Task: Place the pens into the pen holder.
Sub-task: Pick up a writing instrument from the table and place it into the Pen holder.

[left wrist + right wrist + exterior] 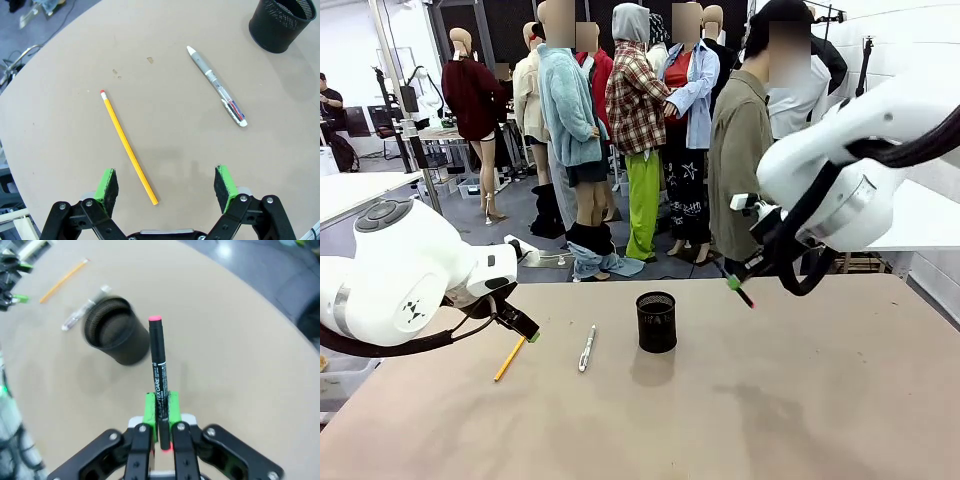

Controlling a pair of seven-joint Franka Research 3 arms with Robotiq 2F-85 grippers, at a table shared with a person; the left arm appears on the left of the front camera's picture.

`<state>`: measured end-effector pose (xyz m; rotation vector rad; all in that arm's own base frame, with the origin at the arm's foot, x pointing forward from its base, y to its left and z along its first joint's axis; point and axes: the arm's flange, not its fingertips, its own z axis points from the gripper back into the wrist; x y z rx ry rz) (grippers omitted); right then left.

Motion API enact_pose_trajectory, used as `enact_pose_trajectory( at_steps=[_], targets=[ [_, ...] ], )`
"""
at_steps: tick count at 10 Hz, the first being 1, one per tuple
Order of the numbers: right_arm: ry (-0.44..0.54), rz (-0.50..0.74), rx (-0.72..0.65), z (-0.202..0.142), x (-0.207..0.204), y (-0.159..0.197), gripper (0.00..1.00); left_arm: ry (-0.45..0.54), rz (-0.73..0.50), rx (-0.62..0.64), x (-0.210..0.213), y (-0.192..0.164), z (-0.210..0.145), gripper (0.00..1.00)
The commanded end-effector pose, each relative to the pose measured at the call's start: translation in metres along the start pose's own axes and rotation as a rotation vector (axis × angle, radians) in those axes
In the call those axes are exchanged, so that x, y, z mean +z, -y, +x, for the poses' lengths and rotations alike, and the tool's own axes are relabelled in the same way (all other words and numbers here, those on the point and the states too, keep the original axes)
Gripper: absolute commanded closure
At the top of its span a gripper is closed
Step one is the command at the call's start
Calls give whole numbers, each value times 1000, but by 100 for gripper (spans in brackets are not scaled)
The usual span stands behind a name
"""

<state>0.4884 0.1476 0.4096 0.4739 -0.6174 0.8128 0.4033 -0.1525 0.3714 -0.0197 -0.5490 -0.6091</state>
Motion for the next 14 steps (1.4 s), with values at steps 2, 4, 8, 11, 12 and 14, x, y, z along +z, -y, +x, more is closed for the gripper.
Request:
enact_pose_trajectory(
  at_steps=[2, 4, 8, 11, 12, 14],
  targets=[
    [217, 169, 126, -20, -10, 11, 100, 1, 0, 3, 0, -1, 0, 0],
    [332, 225, 215, -11, -26, 7, 100, 1, 0, 3, 0, -1, 0, 0],
    [503, 294, 198, 13, -49, 3, 100, 1, 0, 3, 0, -1, 0, 0],
    [471, 276, 206, 12, -39, 0, 100, 1, 0, 3, 0, -1, 0, 0],
    [493, 281, 279, 17, -51, -5, 100, 1, 0, 3, 0, -1, 0, 0],
    [507, 348, 289, 31, -75, -7, 100, 1, 0, 3, 0, -1, 0, 0]
  ],
)
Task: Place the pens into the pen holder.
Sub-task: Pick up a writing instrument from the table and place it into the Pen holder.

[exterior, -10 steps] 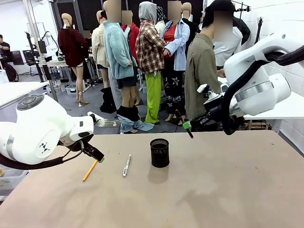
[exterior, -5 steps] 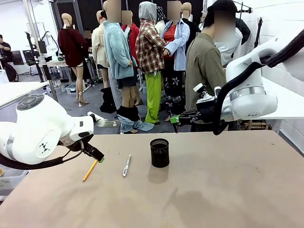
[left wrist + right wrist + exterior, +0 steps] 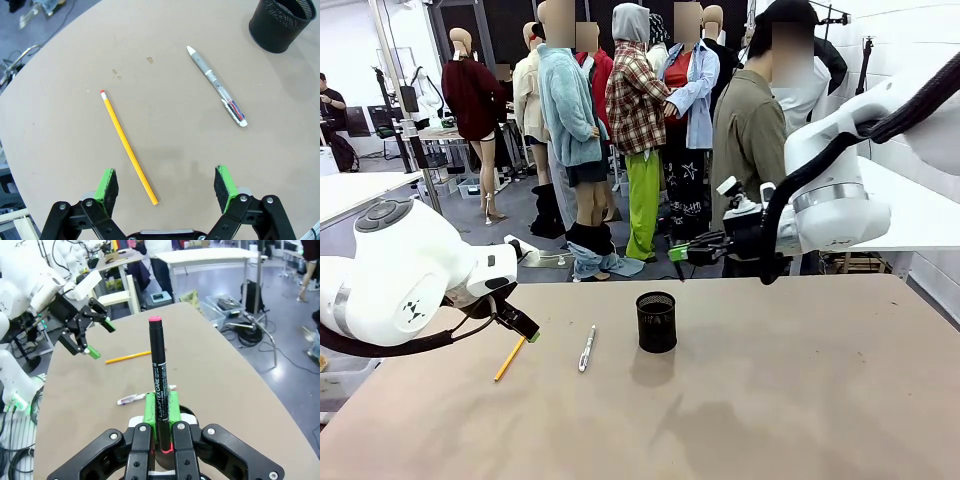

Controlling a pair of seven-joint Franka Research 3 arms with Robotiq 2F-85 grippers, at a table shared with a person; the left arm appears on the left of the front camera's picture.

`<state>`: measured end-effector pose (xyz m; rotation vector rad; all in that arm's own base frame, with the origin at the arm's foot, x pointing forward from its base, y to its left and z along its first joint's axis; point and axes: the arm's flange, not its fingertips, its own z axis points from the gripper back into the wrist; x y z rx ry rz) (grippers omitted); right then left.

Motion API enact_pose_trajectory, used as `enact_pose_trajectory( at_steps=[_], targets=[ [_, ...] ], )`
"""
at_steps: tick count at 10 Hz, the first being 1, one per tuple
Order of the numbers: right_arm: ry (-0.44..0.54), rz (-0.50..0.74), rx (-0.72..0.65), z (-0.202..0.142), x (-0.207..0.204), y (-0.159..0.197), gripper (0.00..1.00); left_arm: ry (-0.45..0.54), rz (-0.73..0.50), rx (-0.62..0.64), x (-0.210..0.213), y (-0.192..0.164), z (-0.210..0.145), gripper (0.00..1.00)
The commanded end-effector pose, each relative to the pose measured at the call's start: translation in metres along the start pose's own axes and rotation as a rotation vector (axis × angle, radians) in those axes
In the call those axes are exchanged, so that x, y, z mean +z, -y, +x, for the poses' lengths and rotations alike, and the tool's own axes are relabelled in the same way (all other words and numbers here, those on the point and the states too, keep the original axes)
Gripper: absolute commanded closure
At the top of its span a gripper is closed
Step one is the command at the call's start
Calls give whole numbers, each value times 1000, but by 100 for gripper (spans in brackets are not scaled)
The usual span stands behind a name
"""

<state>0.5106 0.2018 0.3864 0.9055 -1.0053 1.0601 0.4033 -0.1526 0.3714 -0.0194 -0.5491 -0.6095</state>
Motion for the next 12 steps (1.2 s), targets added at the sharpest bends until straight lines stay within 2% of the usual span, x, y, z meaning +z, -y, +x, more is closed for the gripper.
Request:
enact_pose_trajectory(
  at_steps=[1, 4, 6, 9, 11, 12],
  targets=[
    [59, 44, 29, -8, -27, 14, 100, 1, 0, 4, 0, -1, -1, 0],
    [88, 90, -13, -21, -50, 27, 100, 1, 0, 4, 0, -1, -1, 0],
    [65, 111, -6, -28, -59, 42, 100, 1, 0, 4, 0, -1, -1, 0],
    [46, 163, -85, -44, -66, 56, 100, 1, 0, 4, 0, -1, -1, 0],
    [36, 174, -90, -50, -61, 55, 90, 1, 0, 4, 0, -1, -1, 0],
    [30, 188, -92, -51, -59, 53, 77, 1, 0, 4, 0, -1, -1, 0]
  ],
)
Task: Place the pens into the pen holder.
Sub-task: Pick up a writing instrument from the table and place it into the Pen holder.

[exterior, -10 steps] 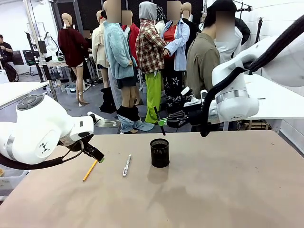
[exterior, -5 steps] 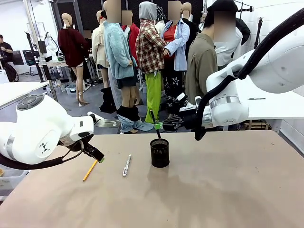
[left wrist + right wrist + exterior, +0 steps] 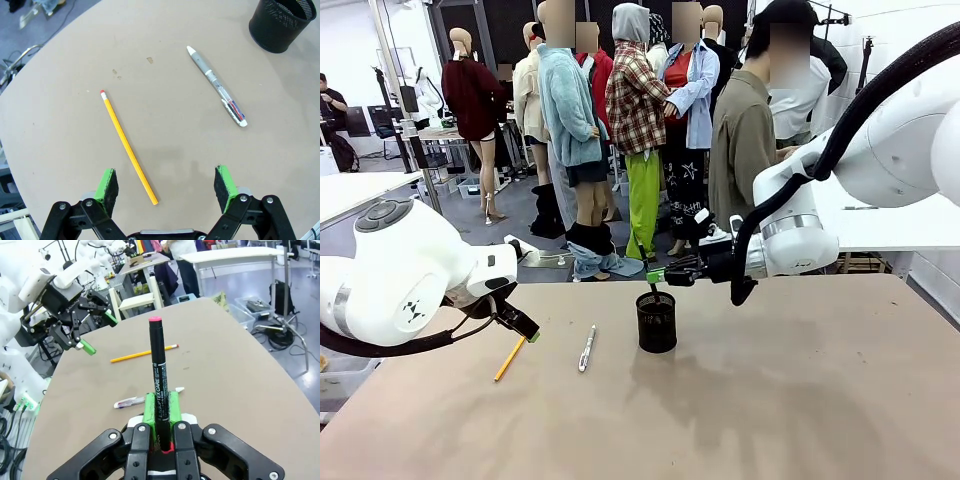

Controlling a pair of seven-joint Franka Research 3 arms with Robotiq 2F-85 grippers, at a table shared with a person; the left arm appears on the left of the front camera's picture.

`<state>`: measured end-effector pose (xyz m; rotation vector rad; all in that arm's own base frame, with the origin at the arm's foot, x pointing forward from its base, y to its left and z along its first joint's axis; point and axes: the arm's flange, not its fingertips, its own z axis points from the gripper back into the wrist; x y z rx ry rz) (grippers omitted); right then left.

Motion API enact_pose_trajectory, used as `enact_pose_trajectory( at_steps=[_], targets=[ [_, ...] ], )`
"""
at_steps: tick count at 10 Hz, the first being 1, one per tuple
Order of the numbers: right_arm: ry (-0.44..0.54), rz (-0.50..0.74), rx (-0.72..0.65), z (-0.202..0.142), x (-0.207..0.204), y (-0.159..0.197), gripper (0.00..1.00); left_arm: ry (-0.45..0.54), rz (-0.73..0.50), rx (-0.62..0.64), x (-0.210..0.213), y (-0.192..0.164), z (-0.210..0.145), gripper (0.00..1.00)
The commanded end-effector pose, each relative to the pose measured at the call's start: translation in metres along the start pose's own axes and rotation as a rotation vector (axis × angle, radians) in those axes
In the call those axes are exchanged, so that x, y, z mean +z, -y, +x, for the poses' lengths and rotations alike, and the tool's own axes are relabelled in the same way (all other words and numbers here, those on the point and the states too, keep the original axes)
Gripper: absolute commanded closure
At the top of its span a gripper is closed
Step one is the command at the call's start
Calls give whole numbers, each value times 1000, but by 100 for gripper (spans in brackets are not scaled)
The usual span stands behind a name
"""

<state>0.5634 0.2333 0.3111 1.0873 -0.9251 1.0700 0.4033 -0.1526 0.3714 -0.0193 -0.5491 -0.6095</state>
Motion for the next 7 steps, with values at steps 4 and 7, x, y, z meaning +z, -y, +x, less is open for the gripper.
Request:
enact_pose_trajectory(
  at_steps=[4, 7],
  targets=[
    [-38, 31, 16, 10, 18, -18, 1, 1, 0, 4, 0, -1, -1, 0],
    [-101, -193, -20, 35, 70, -48, 0, 1, 0, 4, 0, -1, -1, 0]
  ],
)
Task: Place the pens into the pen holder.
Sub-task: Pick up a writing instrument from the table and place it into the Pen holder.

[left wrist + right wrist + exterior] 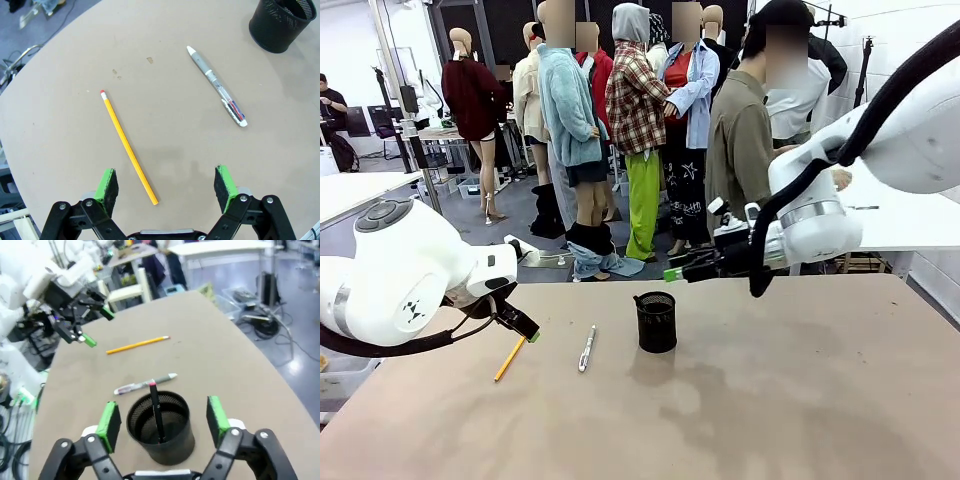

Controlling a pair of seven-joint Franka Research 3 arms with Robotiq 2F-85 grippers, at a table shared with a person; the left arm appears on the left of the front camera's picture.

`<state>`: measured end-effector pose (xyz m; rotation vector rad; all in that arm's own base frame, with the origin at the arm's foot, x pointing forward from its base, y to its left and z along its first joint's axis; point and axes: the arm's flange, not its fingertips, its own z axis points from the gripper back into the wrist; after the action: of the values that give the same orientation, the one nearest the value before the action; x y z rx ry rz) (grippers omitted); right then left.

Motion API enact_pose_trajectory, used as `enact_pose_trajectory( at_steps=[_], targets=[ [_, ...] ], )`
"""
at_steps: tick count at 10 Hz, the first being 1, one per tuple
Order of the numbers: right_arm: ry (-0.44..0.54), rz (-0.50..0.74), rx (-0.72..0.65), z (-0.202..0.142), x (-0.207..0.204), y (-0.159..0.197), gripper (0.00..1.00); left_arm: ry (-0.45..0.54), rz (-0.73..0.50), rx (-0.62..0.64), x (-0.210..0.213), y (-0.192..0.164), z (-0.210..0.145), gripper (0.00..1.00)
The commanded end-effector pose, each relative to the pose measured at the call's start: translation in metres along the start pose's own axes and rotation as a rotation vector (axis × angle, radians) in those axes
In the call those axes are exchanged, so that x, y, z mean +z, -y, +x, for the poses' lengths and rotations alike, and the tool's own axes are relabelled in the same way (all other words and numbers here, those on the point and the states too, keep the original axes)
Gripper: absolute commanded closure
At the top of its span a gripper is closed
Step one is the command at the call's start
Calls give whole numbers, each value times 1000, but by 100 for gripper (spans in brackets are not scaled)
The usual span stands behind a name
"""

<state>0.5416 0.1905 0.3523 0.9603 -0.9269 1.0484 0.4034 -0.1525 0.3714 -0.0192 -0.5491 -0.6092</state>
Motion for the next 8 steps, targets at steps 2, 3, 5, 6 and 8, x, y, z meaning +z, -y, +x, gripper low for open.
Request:
enact_pose_trajectory(
  at_steps=[2, 3, 5, 6, 8],
  targets=[
    [-58, -230, -2, 20, 55, -44, 0, 1, 0, 3, 0, -1, -1, 0],
    [-77, -307, -42, 22, 72, -51, 0, 1, 0, 3, 0, -1, -1, 0],
    [-127, -462, -237, 27, 117, -58, 0, 1, 0, 3, 0, -1, -1, 0],
    [-189, -543, -356, 33, 141, -62, 0, 1, 0, 3, 0, -1, -1, 0],
    [-308, -659, -589, 42, 180, -62, 0, 1, 0, 3, 0, -1, -1, 0]
  ],
)
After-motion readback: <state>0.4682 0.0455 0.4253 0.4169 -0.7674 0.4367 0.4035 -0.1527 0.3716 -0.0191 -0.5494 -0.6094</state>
